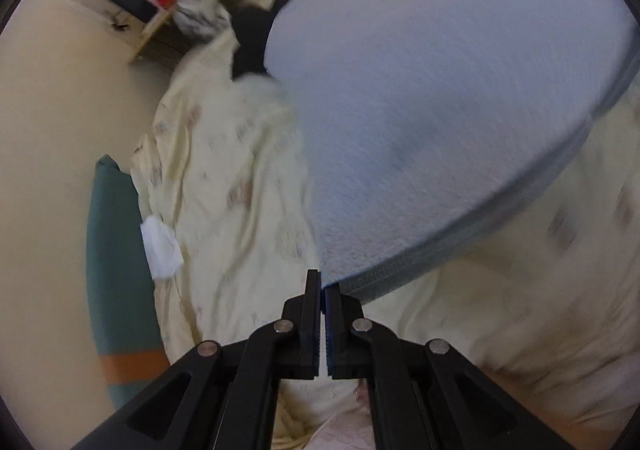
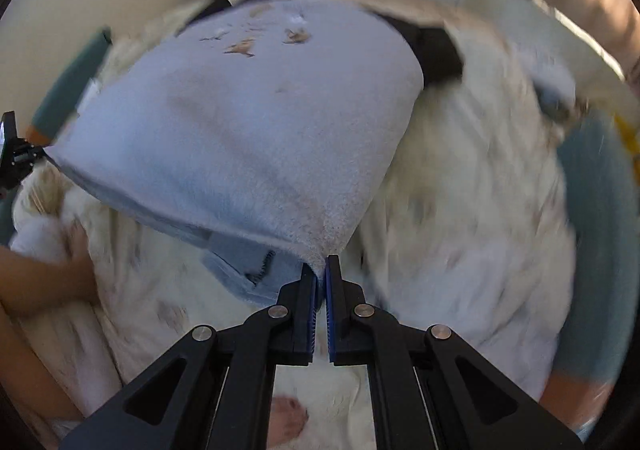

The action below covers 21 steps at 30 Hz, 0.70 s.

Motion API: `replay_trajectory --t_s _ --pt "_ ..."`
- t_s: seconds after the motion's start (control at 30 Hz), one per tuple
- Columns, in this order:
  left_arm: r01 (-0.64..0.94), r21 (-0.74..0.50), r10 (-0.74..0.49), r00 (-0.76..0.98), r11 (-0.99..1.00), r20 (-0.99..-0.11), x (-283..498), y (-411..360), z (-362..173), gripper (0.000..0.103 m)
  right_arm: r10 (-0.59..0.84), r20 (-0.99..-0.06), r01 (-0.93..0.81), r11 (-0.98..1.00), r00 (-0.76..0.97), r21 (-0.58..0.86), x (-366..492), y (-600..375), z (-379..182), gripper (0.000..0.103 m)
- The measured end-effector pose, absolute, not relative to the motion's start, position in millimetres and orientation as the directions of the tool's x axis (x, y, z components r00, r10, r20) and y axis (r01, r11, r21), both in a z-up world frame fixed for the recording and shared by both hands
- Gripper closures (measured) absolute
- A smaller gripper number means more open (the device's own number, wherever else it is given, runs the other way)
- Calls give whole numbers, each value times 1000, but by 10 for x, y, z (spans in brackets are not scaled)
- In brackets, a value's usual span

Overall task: Fold clothes
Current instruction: 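Lower the grey shirt onto the duvet with both grippers, laying it flat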

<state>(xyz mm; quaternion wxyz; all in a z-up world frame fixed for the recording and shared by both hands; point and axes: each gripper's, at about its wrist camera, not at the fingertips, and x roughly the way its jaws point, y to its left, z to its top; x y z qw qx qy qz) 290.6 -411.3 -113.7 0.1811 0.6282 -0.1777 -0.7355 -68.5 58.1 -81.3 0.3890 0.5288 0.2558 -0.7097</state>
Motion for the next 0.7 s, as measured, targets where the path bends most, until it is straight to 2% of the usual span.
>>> replay_trajectory --t_s 0.1,0.17,0.3,0.53,0.6,0.7 --pt "21 483 -483 -57 -876 -874 3010 -4153 -1584 102 -200 -973 801 -598 -116 27 -648 781 -1311 100" --pt "-69 540 -538 -39 -839 -842 3118 -4067 -1812 102 -162 -980 783 -622 -115 11 -670 897 -1535 100" --pt "-84 567 -567 -21 -820 -823 3234 -4079 -1894 102 -149 -982 753 -658 -118 9 -646 1045 -1746 100" --pt "-144 576 -569 -91 -804 -817 3236 -4000 -1625 102 -188 -973 762 -647 -136 18 -536 1073 -1453 100" --pt "-227 541 -547 -42 -810 -836 3316 -3893 -1718 102 -171 -976 760 -649 -133 11 -489 1162 -1473 100" --pt "-273 563 -576 -38 -780 -817 3418 -3820 -1865 99 -186 -977 727 -684 -108 50 -468 1371 -1604 100"
